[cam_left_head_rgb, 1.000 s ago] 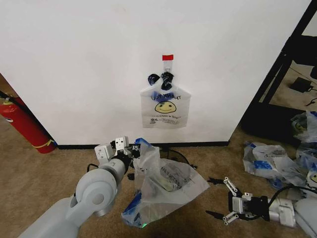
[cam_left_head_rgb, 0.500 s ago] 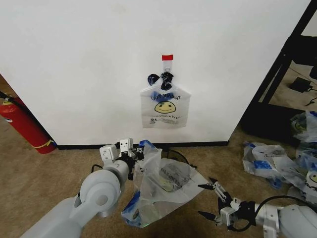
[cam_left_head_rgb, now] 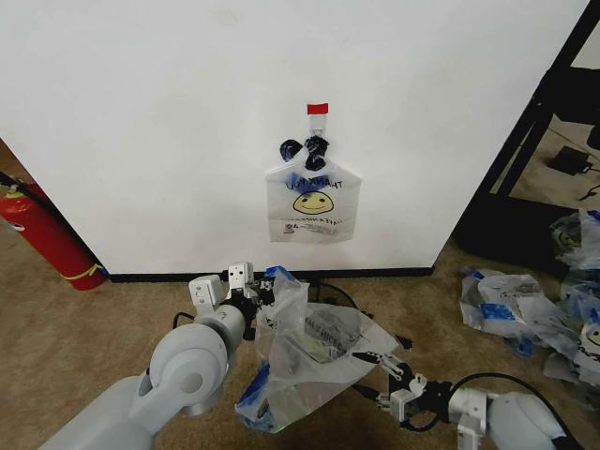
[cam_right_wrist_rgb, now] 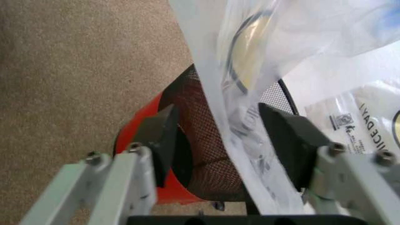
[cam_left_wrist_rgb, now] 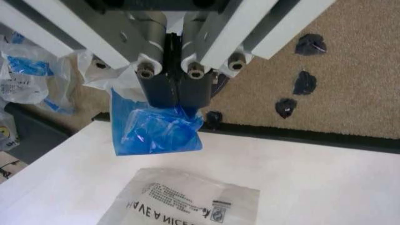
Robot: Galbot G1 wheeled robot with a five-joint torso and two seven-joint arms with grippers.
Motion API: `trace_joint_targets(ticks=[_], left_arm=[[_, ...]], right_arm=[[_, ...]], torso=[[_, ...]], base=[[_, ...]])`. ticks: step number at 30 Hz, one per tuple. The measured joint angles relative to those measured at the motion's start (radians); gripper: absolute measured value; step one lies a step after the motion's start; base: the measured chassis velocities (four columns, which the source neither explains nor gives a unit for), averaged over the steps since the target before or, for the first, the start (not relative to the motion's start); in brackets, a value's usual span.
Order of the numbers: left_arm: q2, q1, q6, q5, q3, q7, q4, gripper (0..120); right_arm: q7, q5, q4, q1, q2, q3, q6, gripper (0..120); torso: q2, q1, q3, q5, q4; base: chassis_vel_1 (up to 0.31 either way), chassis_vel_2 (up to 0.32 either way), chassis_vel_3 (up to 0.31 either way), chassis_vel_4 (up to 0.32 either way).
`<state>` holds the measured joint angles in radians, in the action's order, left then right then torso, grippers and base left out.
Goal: Pick up the garbage bag from the wall and place it over the trash bin.
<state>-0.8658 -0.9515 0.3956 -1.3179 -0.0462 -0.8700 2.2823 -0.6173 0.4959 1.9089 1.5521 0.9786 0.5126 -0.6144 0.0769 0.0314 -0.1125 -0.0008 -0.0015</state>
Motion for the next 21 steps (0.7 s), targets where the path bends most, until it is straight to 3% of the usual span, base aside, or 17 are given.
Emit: trace_joint_targets(ticks=[13, 21], left_arm=[[-0.003, 0.0, 0.0, 0.0, -0.001, 0.0, 0.001, 0], [0.011, -0.001, 0.0, -0.003, 0.007, 0.0, 0.012, 0]], right_arm=[[0.006, -0.067, 0.007, 0.014, -0.015, -0.002, 0.016, 0], [0.077, -0.155, 0.023, 0.023, -0.023, -0.022, 0.056, 0]], torso=[[0.0, 0.0, 0.0, 0.0001, 0.0], [0.0, 0.0, 0.0, 0.0, 0.0]], base=[[0.0, 0.0, 0.0, 0.0], [0.0, 0.0, 0.0, 0.0]])
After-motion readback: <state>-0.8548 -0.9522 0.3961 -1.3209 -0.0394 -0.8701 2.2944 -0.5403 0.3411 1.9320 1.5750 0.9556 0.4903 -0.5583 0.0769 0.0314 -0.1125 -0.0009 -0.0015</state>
